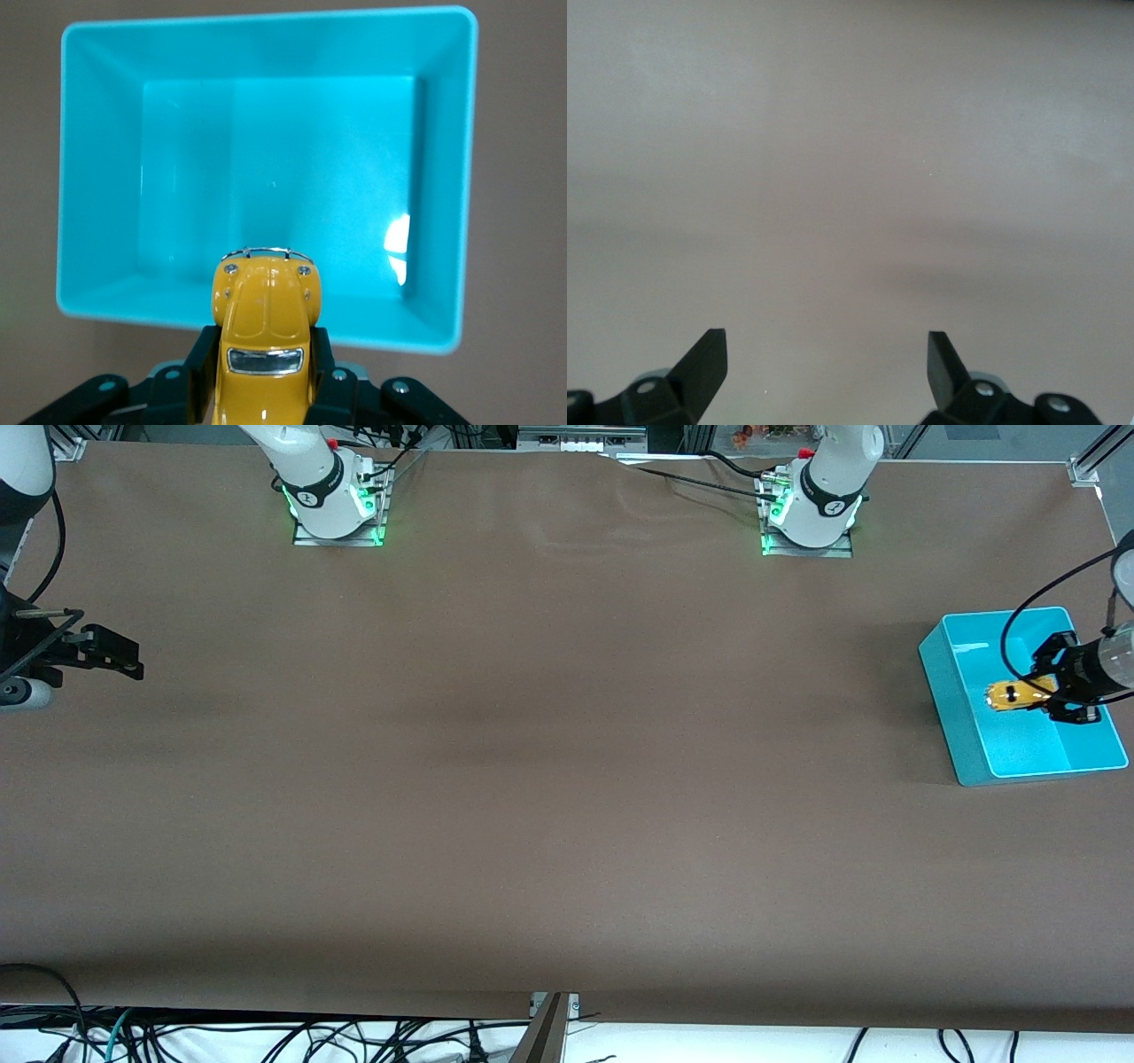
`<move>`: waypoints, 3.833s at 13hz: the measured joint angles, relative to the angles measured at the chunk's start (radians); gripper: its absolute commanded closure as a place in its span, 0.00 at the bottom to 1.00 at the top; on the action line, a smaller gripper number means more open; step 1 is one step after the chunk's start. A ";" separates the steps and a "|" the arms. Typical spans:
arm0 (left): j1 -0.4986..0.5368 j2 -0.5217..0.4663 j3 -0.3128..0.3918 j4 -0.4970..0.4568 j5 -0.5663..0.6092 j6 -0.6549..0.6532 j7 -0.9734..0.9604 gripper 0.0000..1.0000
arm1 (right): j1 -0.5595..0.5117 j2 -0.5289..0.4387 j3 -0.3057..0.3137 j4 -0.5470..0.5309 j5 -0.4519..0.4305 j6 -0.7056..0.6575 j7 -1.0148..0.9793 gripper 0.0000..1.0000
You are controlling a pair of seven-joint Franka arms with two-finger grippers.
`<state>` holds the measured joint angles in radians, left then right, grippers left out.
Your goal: Wind and store yellow beetle car
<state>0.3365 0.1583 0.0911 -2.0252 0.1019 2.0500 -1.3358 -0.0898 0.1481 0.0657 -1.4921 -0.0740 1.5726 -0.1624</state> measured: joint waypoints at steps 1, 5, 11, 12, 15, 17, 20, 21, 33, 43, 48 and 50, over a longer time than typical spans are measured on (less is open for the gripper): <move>0.030 0.021 0.003 -0.024 0.008 0.059 0.035 1.00 | 0.000 0.000 0.000 0.000 0.000 0.000 0.000 0.00; 0.049 0.058 0.070 -0.221 0.076 0.335 0.056 1.00 | 0.000 0.000 0.000 0.000 0.000 0.000 0.000 0.00; 0.038 0.055 0.140 -0.444 0.078 0.604 0.072 1.00 | 0.000 0.000 0.000 0.000 0.000 0.000 0.000 0.00; 0.035 0.054 0.145 -0.462 0.078 0.624 0.079 1.00 | 0.000 0.000 0.000 0.000 0.000 0.000 0.000 0.00; 0.029 0.055 0.165 -0.497 0.078 0.676 0.110 0.39 | 0.000 0.000 0.000 0.000 0.000 0.000 0.000 0.00; 0.028 0.059 0.182 -0.514 0.078 0.721 0.133 0.00 | 0.000 0.000 0.000 0.000 0.000 0.000 0.000 0.00; 0.027 0.057 0.191 -0.511 0.078 0.745 0.143 0.00 | -0.001 0.000 0.000 0.000 0.000 0.000 0.000 0.00; 0.022 0.050 0.192 -0.502 0.078 0.748 0.144 0.00 | -0.001 0.000 -0.001 0.000 0.000 0.000 0.000 0.00; -0.039 -0.101 -0.037 0.120 0.014 -0.132 0.485 0.00 | -0.007 0.000 -0.001 0.000 0.000 0.000 0.000 0.00; -0.051 -0.080 -0.281 0.426 -0.022 -0.366 0.878 0.00 | -0.009 0.000 -0.001 0.000 0.000 0.001 0.000 0.00; -0.056 -0.089 -0.280 0.470 -0.022 -0.460 1.215 0.00 | -0.009 0.000 -0.001 0.000 0.000 0.001 0.000 0.00; -0.078 -0.088 -0.276 0.459 -0.026 -0.470 1.270 0.00 | -0.009 0.000 -0.001 0.000 0.000 0.001 0.000 0.00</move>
<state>0.2589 0.0699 -0.1850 -1.5663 0.0758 1.5798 -0.0657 -0.0990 0.1481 0.0646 -1.4921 -0.0739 1.5732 -0.1624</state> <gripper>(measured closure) 0.000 0.000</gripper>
